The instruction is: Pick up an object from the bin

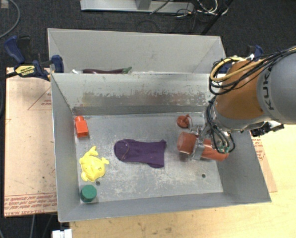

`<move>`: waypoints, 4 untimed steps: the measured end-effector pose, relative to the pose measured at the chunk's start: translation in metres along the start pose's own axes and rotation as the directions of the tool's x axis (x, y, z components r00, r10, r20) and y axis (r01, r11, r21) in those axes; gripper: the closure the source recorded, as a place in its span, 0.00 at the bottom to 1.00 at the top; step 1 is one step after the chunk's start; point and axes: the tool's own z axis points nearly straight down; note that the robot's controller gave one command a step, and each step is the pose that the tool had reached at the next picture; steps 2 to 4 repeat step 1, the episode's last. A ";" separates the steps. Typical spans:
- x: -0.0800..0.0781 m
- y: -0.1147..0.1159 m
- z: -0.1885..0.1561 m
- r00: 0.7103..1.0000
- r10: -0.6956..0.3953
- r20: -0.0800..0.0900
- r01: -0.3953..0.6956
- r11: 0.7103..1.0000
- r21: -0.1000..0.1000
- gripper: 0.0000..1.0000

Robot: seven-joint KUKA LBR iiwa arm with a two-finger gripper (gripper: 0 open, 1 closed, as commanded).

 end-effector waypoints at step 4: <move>-0.001 0.000 -0.017 1.000 0.000 0.004 0.000 1.000 0.000 1.00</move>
Offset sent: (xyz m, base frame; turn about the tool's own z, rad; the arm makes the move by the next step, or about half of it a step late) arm 0.0001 0.0000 0.0610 0.0000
